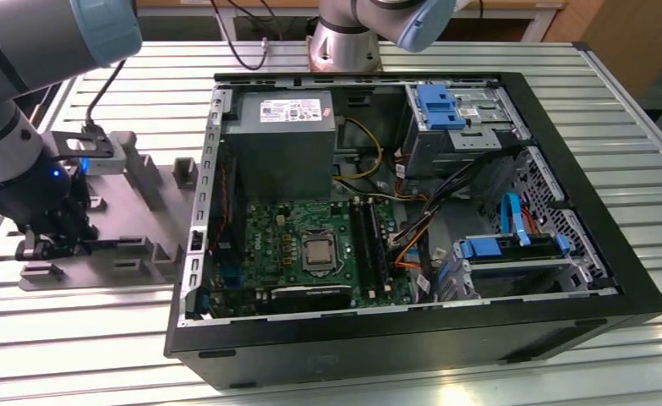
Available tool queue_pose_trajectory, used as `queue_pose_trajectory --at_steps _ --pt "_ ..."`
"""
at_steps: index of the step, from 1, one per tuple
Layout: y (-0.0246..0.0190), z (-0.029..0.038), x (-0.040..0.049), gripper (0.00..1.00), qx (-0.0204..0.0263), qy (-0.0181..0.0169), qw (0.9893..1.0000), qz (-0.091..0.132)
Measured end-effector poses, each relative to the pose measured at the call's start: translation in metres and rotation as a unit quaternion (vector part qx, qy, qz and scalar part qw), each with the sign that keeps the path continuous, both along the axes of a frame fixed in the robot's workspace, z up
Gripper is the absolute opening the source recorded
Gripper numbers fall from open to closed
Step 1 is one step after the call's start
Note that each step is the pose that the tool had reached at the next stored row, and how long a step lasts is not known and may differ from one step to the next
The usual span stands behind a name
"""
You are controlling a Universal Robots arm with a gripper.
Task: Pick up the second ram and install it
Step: 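Pick up the second ram and move it above second insertion slot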
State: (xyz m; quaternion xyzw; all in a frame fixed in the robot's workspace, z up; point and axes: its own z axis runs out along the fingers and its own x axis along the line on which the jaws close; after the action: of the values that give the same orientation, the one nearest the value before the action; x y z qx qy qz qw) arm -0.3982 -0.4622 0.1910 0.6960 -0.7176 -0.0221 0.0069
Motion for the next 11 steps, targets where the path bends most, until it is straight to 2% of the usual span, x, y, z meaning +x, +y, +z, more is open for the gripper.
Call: queue_pose_trajectory --at_steps 2,3,8,9,11 --pt "0.0 -0.0003 -0.0001 0.29 0.0002 0.0001 1.0 0.0" --pt "0.0 -0.0004 -0.0001 0.22 0.0003 0.0001 1.0 0.0" --pt "0.0 -0.0009 0.0 0.21 0.0004 0.0 1.0 0.0" --pt "0.0 -0.0009 0.0 0.14 0.0004 0.0001 1.0 0.0" --pt "0.0 -0.0009 0.0 0.14 0.0004 0.0 1.0 0.0"
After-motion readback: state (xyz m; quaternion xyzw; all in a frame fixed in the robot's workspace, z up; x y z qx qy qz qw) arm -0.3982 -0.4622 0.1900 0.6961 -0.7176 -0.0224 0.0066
